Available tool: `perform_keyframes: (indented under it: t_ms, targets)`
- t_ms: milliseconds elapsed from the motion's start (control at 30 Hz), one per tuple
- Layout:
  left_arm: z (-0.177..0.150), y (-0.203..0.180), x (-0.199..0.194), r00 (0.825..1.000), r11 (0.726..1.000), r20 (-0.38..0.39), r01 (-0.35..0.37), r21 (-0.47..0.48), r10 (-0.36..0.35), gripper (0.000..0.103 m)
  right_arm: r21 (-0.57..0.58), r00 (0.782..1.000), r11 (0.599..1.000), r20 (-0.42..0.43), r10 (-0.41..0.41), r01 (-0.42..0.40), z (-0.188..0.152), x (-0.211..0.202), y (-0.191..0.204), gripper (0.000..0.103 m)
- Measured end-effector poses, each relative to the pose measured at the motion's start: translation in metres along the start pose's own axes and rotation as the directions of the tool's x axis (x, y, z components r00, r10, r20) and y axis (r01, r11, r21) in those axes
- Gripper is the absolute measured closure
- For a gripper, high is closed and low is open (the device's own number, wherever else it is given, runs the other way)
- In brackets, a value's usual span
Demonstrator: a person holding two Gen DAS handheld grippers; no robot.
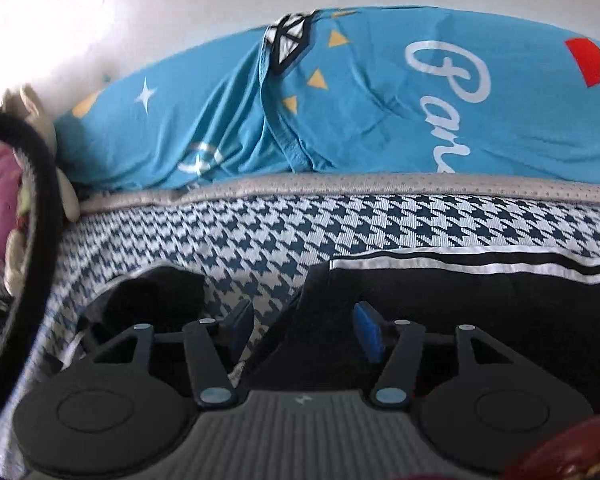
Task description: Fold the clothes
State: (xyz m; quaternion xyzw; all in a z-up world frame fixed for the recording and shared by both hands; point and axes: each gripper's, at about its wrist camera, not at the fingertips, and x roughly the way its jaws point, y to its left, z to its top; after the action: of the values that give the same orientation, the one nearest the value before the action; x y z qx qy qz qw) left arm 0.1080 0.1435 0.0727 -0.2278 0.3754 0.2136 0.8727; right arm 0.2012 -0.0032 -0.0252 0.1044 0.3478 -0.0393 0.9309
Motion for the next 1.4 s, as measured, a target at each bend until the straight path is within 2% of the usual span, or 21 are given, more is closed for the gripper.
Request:
perform_keyframes:
  t_ms: [267, 333, 400, 433, 467, 567, 700, 867, 933, 1067, 1233, 1300, 1400]
  targets:
    - [-0.004, -0.014, -0.006, 0.999, 0.999, -0.002, 0.033, 0.027, -0.033, 0.006, -0.103, 0.996, 0.991, -0.021, -0.086, 0.083, -0.004, 0.014, 0.008, 0.049]
    - [-0.004, -0.017, -0.006, 0.999, 0.999, -0.009, 0.042, 0.033, -0.041, 0.006, -0.114, 0.995, 0.989, -0.02, -0.096, 0.093, -0.005, 0.015, 0.009, 0.054]
    - [-0.005, -0.019, -0.006, 0.999, 0.998, -0.016, 0.048, 0.037, -0.047, 0.005, -0.113, 0.995, 0.989, -0.011, -0.096, 0.095, -0.004, 0.014, 0.008, 0.069]
    - [-0.006, -0.021, -0.006, 0.999, 0.998, -0.022, 0.05, 0.042, -0.049, 0.004, -0.112, 0.995, 0.989, -0.007, -0.097, 0.095, -0.004, 0.014, 0.008, 0.073]
    - [-0.007, -0.022, -0.006, 0.998, 0.998, -0.027, 0.052, 0.044, -0.05, 0.004, -0.111, 0.995, 0.989, -0.003, -0.097, 0.096, -0.003, 0.014, 0.007, 0.083]
    - [-0.009, -0.025, -0.005, 0.998, 0.997, -0.036, 0.056, 0.051, -0.054, 0.004, -0.109, 0.995, 0.989, 0.009, -0.099, 0.099, -0.001, 0.013, 0.006, 0.093]
    - [-0.01, -0.027, -0.003, 0.997, 0.997, -0.043, 0.06, 0.055, -0.058, 0.003, -0.033, 0.994, 0.996, 0.069, -0.084, 0.086, 0.012, 0.005, -0.005, 0.094]
    - [-0.01, -0.031, -0.001, 0.997, 0.996, -0.048, 0.067, 0.056, -0.065, 0.002, 0.059, 0.978, 0.993, 0.179, -0.108, 0.099, 0.034, -0.011, -0.024, 0.094]
    - [-0.01, -0.034, 0.0, 0.996, 0.996, -0.051, 0.069, 0.058, -0.066, 0.002, 0.093, 0.964, 0.989, 0.231, -0.13, 0.111, 0.044, -0.018, -0.032, 0.094]
    - [-0.011, -0.039, 0.001, 0.996, 0.996, -0.051, 0.071, 0.062, -0.068, 0.0, 0.185, 0.923, 0.975, 0.338, -0.182, 0.125, 0.067, -0.029, -0.052, 0.094]
    - [-0.013, -0.045, 0.006, 0.997, 0.995, -0.062, 0.057, 0.08, -0.052, 0.0, 0.244, 0.931, 0.965, 0.32, -0.176, 0.099, 0.071, -0.025, -0.073, 0.091]
    - [-0.013, -0.045, 0.009, 0.996, 0.996, -0.075, 0.058, 0.074, -0.053, 0.0, 0.267, 0.934, 0.96, 0.313, -0.174, 0.089, 0.073, -0.024, -0.082, 0.083]
    - [-0.014, -0.046, 0.01, 0.994, 0.996, -0.088, 0.064, 0.064, -0.058, 0.0, 0.301, 0.938, 0.951, 0.303, -0.168, 0.073, 0.076, -0.022, -0.095, 0.078]
